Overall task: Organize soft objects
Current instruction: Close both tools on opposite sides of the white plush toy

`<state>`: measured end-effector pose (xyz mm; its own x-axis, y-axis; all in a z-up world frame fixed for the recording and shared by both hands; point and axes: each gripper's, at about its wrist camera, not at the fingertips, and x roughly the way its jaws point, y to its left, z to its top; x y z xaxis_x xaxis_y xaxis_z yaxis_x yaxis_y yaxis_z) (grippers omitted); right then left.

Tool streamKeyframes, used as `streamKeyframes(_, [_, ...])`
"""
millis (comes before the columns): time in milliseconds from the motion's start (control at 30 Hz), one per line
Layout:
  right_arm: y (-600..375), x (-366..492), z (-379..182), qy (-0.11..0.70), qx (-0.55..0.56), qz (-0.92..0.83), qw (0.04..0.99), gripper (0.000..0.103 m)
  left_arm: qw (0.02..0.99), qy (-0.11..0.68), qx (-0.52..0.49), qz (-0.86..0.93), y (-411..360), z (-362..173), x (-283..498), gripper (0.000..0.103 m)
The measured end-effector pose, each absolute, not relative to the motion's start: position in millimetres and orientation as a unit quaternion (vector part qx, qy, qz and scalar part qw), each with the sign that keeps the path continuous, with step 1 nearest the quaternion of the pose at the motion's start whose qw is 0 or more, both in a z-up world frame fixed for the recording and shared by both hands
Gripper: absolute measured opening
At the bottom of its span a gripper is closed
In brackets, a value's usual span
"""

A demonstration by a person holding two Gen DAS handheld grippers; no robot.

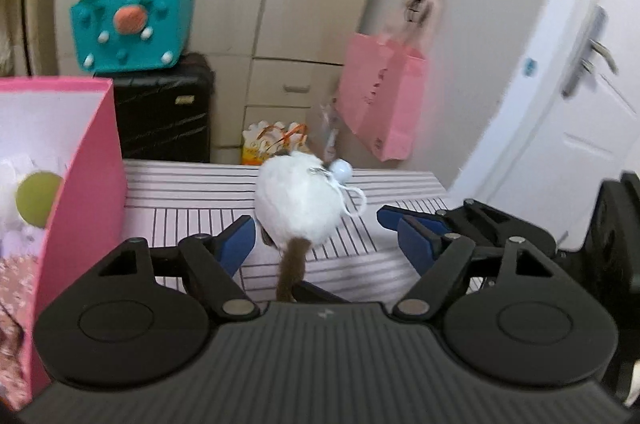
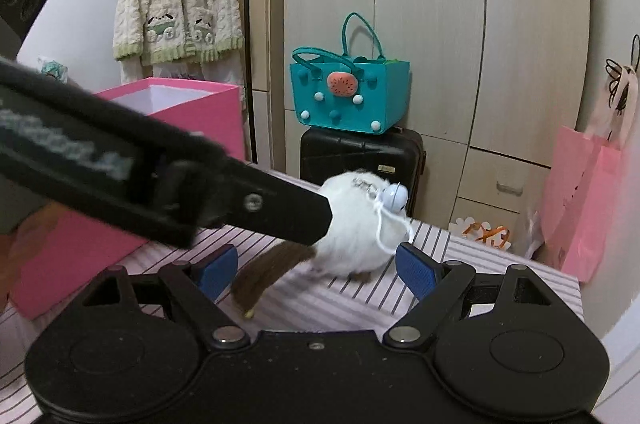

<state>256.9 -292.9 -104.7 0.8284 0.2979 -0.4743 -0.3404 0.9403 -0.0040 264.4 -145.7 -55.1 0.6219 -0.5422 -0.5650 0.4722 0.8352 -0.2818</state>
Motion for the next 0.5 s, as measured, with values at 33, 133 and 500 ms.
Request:
streamKeyframes(33, [-294,262,-106,0.241,-0.041,0.165,0.955,0.089,0.900,0.334,-0.062,-0.273,-148,-57,269,0.075])
streamKeyframes(133, [-299,279,-109,0.247,-0.031,0.167,0.954,0.089,0.907,0.332,-0.079,-0.247,-154,-61,280,0.072])
streamKeyframes(500, [-313,317,-121,0.270,0.010,0.174,0.947,0.089,0.901,0.364,-0.120,-0.204,-169,-85,307,0.061])
